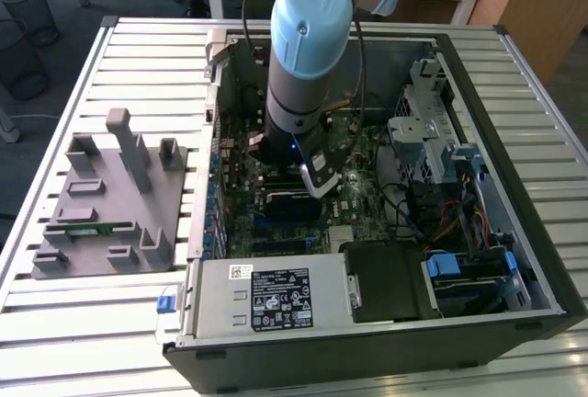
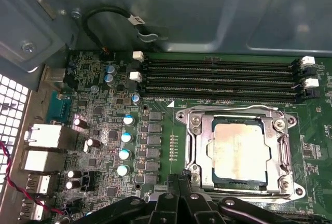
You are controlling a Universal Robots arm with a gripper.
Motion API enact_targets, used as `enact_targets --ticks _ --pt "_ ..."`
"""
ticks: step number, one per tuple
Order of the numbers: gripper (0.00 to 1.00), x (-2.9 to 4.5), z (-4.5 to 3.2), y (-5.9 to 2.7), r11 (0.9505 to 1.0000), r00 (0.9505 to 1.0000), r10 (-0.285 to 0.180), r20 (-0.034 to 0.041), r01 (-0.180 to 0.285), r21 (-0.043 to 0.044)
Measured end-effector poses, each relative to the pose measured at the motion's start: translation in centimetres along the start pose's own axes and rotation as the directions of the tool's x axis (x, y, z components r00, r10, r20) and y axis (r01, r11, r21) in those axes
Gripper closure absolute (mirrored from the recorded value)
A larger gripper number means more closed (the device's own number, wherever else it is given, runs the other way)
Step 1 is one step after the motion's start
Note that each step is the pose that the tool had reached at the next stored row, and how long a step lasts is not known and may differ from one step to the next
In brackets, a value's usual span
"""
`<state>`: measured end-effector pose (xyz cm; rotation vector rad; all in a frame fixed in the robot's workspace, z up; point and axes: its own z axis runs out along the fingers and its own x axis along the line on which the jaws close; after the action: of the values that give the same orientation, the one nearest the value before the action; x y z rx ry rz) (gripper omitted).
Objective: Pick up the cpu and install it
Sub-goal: 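Install the second cpu locking lever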
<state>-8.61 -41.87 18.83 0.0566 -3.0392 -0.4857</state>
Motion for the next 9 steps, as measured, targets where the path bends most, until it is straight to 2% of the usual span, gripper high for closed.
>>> enact_targets --ticks 5,9 --pt "0.89 0.03 0.03 0.00 1.0000 1.0000 -0.001 0.0000 0.001 -0.0031" --pt "0.89 0.06 -0.57 0.20 1.0000 1.0000 -0.001 0.0000 0.001 -0.0032"
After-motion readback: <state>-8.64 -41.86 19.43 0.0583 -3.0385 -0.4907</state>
